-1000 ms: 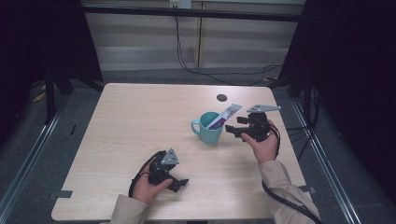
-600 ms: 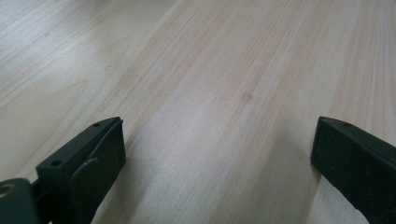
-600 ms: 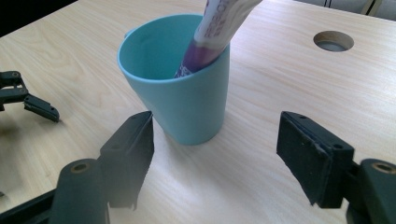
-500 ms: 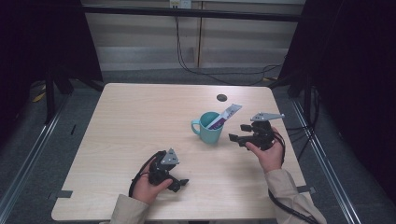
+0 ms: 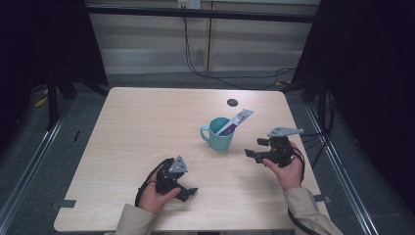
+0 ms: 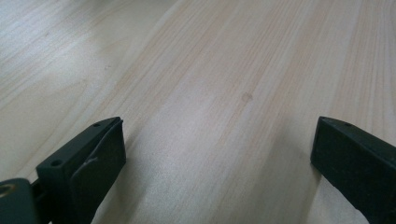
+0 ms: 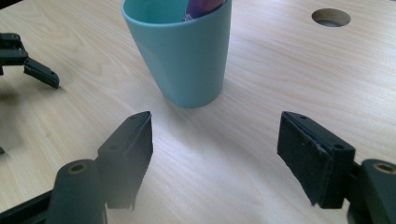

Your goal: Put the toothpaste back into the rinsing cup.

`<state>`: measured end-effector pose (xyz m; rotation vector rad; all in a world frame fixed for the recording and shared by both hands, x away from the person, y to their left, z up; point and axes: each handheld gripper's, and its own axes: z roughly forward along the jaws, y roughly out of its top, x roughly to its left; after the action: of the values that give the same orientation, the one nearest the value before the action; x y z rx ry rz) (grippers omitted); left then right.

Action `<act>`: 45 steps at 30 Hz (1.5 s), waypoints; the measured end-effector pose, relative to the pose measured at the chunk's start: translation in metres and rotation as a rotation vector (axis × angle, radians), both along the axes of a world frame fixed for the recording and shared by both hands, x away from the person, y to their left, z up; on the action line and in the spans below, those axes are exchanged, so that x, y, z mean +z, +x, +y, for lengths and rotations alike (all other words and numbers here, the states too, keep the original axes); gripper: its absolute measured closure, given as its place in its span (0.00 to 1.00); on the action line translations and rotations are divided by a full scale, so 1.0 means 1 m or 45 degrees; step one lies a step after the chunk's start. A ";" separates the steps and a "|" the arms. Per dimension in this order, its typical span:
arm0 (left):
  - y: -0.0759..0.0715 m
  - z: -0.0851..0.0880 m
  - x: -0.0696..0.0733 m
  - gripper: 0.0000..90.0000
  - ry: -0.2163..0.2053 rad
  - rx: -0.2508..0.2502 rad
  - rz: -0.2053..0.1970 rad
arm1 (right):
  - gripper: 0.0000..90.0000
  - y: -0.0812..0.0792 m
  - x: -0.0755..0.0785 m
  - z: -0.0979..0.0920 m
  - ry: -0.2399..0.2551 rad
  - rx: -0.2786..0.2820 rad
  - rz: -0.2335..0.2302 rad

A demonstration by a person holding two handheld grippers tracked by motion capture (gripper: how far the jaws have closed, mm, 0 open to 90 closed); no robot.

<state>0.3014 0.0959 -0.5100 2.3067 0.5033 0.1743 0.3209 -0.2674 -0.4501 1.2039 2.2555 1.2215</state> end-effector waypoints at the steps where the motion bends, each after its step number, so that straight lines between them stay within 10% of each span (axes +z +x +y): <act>1: 0.000 0.000 0.000 0.03 -0.002 -0.001 0.001 | 0.29 -0.002 -0.001 0.000 -0.003 0.001 0.004; 45: 0.000 0.000 0.000 0.03 -0.002 0.000 0.001 | 0.27 -0.043 -0.049 -0.017 -0.112 -0.001 0.057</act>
<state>0.3015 0.0959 -0.5100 2.3056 0.5033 0.1727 0.2780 -0.2848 -0.4990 1.2110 2.3149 1.0929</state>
